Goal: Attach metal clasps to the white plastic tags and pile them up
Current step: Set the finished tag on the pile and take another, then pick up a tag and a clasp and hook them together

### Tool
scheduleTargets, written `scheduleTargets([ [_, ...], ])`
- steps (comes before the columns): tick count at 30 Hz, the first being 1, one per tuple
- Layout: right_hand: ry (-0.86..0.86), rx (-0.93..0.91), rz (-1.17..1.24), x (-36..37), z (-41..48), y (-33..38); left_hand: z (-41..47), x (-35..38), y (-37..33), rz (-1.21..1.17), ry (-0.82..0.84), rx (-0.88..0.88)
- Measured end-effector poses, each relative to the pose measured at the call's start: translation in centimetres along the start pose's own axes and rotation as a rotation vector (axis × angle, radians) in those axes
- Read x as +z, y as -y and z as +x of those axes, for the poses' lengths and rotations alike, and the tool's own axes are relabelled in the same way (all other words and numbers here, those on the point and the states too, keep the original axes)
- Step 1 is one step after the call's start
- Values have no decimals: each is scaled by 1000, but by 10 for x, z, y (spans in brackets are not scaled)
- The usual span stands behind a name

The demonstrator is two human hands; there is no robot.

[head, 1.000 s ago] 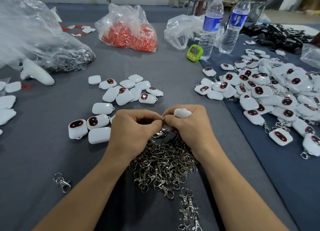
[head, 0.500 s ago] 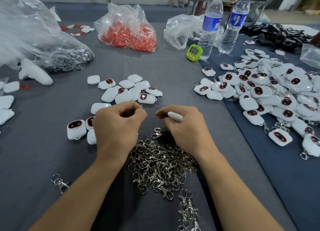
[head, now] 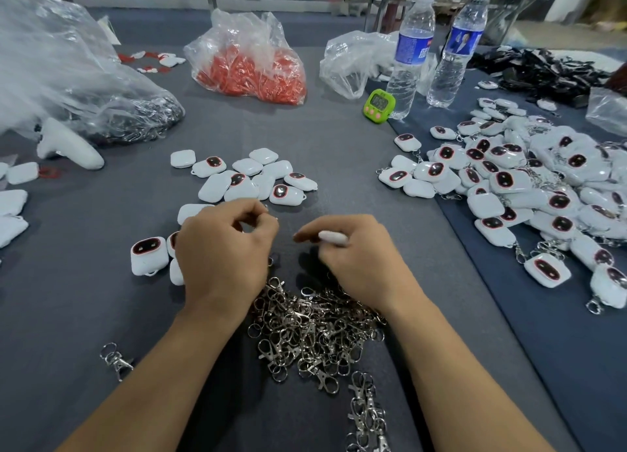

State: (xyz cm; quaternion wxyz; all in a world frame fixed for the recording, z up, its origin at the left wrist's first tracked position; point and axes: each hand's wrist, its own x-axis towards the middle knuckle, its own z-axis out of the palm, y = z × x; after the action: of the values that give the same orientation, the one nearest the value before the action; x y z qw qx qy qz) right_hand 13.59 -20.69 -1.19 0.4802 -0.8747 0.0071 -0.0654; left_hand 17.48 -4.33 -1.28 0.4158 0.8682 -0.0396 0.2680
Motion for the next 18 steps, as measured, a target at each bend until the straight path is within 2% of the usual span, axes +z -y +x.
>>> scheduleTargets([
  [3,155,-159,-158,17,-5,12,8,-3,7,-64,-92,-102],
  [7,361,-295,-276,23,-3,21,11,-4,8,-58,-80,-121],
  [9,453,-246,-191,13,-5,18,11,-3,9,-55,-34,-122],
  [11,508,-176,-8,1,-7,16,9,-1,9,-51,13,-98],
  [13,419,-102,212,-4,-6,14,7,-1,8,-13,70,-8],
  [15,210,-24,370,-4,-2,7,2,0,6,45,157,150],
  [18,-55,125,435,-1,4,-1,-4,2,6,128,264,320],
])
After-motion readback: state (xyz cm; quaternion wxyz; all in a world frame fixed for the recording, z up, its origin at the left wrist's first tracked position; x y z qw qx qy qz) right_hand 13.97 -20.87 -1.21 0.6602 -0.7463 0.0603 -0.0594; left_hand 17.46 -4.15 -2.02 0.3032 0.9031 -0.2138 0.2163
